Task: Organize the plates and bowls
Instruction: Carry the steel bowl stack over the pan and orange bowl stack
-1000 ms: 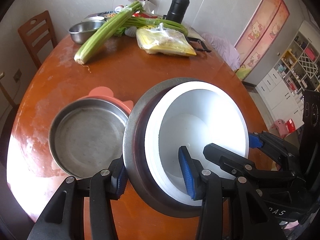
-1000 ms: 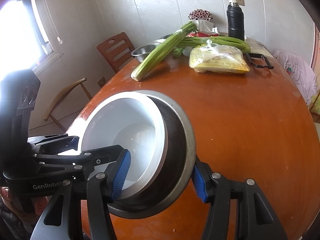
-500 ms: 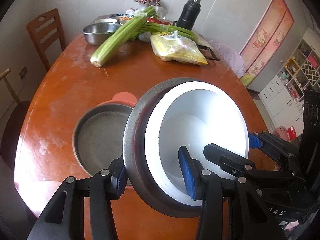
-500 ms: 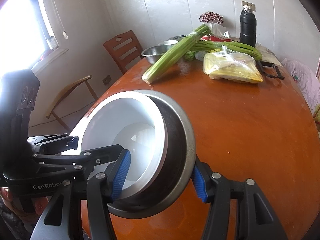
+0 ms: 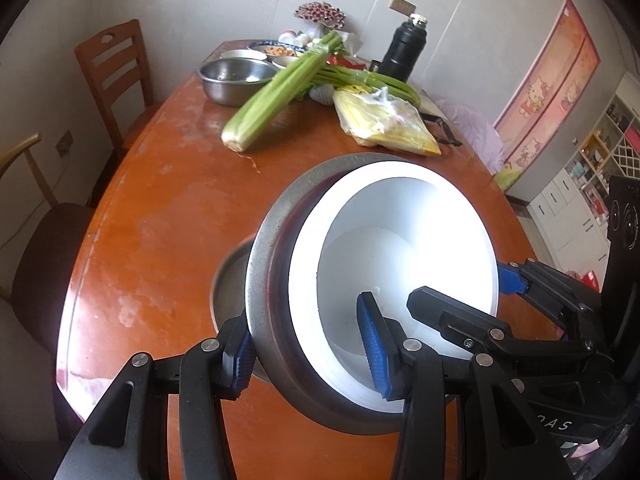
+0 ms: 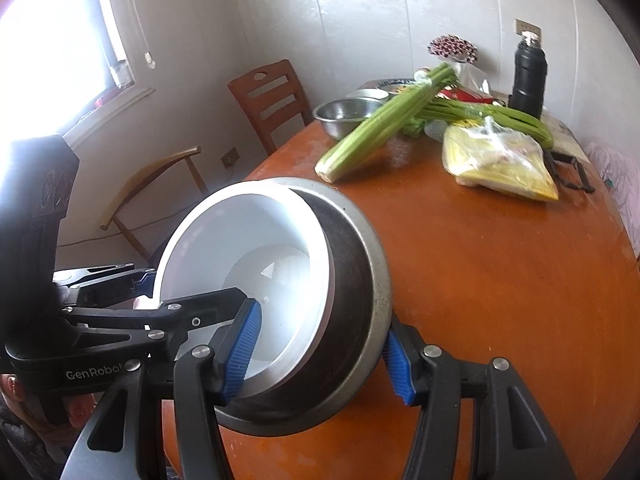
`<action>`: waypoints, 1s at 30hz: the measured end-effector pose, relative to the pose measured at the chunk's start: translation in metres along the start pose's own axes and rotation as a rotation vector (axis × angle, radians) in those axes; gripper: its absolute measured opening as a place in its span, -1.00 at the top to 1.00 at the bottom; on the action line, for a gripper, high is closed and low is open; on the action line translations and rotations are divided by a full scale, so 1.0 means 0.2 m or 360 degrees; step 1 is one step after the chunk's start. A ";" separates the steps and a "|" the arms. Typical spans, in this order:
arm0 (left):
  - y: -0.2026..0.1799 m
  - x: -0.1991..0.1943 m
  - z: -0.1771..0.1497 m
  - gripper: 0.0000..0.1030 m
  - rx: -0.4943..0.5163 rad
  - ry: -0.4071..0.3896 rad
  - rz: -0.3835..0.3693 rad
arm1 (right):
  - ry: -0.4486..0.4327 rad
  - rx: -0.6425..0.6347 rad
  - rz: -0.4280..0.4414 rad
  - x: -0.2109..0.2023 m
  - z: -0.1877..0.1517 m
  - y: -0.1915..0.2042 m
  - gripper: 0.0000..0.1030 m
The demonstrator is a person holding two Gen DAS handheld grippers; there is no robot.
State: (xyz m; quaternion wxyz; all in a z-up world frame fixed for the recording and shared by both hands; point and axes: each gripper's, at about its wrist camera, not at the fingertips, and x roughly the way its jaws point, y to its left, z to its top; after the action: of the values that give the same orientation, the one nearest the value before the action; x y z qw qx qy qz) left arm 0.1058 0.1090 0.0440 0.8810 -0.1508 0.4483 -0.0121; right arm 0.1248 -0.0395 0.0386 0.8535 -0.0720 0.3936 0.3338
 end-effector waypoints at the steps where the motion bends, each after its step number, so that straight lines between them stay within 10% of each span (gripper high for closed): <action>1: 0.01 -0.01 0.01 0.09 -0.0003 -0.0006 0.0003 | -0.0003 -0.0009 0.0002 0.00 0.01 0.01 -0.12; 30: 0.15 0.18 0.00 0.09 -0.0127 0.0138 0.0076 | 0.0197 0.0018 0.0117 0.29 0.05 -0.01 -0.12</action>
State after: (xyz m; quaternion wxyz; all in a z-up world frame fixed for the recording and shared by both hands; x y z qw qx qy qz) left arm 0.1241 0.1325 0.0082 0.8540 -0.1745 0.4898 0.0204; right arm 0.1609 -0.0074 0.0034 0.8151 -0.0731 0.4500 0.3575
